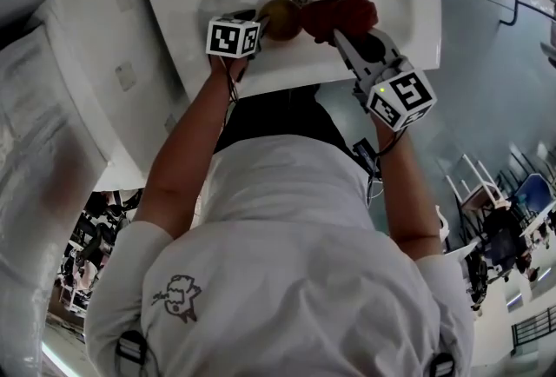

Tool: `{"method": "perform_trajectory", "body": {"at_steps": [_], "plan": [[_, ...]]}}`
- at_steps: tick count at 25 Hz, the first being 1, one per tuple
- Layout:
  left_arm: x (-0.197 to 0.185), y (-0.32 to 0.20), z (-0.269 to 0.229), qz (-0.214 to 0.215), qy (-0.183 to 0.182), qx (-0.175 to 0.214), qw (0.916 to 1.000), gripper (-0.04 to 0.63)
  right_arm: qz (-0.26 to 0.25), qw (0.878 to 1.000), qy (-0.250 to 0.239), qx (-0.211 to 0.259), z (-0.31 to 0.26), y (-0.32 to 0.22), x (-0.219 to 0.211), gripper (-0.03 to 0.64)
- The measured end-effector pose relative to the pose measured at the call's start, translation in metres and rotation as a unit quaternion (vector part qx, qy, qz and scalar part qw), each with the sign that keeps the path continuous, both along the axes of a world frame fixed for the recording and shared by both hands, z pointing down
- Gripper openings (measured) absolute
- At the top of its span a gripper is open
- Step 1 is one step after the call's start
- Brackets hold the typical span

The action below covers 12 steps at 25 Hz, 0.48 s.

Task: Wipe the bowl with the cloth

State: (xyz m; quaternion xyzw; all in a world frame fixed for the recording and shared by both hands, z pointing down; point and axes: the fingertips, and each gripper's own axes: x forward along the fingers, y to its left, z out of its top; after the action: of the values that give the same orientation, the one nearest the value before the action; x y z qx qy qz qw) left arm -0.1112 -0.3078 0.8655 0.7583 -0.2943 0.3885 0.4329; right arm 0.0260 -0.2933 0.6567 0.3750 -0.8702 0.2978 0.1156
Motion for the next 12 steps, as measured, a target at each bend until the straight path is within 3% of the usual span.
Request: {"method": "perform_trajectory", "body": {"at_steps": [5,12], "plan": [[0.002,0.004,0.015,0.009,-0.012,-0.014,0.9998,0.155,0.005,1.000,0.004,0.002,-0.002,0.000,0.002,0.054],[0.002,0.002,0.025,-0.002,-0.017,-0.012,0.9998,0.089,0.018,1.000,0.011,-0.003,0.003,0.005,0.008,0.054]]}}
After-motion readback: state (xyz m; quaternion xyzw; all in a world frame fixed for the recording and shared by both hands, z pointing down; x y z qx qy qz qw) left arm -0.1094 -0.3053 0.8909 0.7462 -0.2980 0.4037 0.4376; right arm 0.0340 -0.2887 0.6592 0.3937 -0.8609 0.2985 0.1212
